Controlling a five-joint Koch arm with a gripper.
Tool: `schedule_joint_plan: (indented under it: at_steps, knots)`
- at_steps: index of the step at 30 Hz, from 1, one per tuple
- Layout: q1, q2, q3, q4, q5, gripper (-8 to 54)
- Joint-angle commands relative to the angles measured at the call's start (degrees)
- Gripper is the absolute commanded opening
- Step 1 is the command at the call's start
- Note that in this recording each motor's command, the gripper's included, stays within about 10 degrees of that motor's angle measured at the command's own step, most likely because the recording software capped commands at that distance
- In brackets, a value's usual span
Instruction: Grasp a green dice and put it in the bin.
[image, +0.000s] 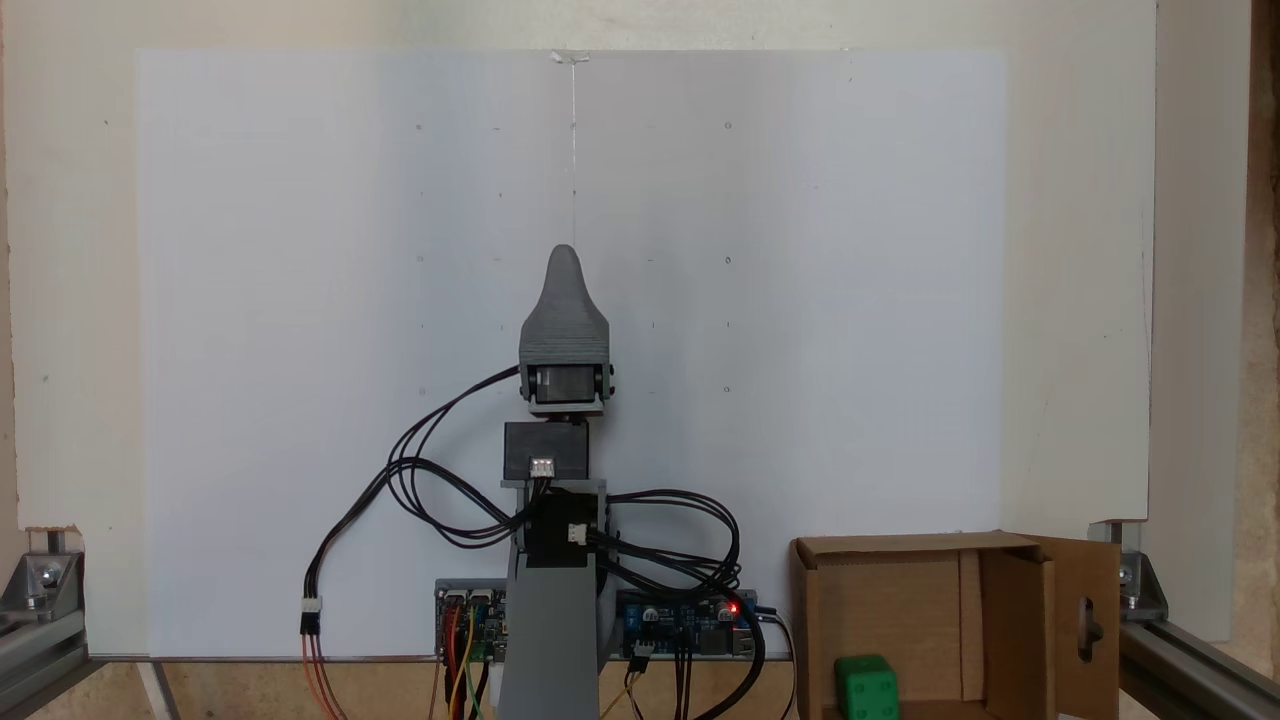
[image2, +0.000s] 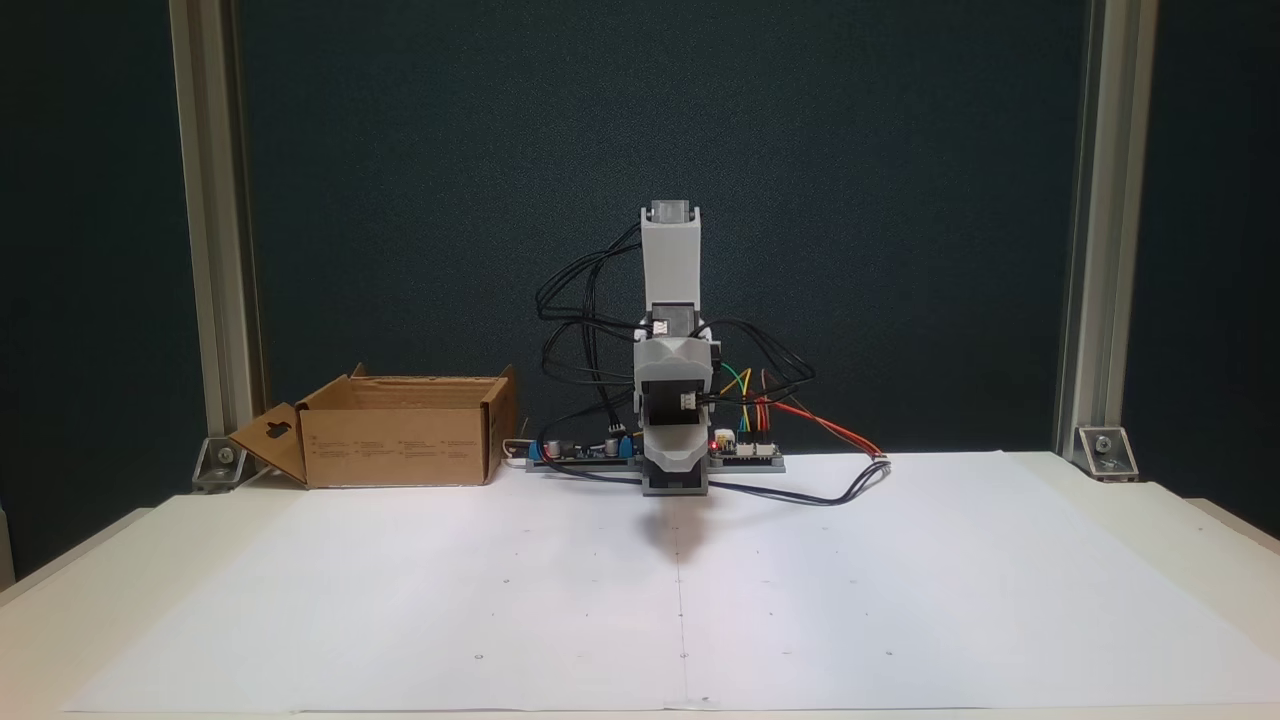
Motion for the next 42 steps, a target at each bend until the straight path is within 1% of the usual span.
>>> schedule_joint_plan:
  at_steps: [1,14,42]
  knots:
    - [0.0,6.2,-0.3,-4.8,1.8,44.0]
    - [0.7,6.2,6.5,-12.7,1.3,44.0]
    - [1.8,6.1,6.5,-12.7,1.4,44.4]
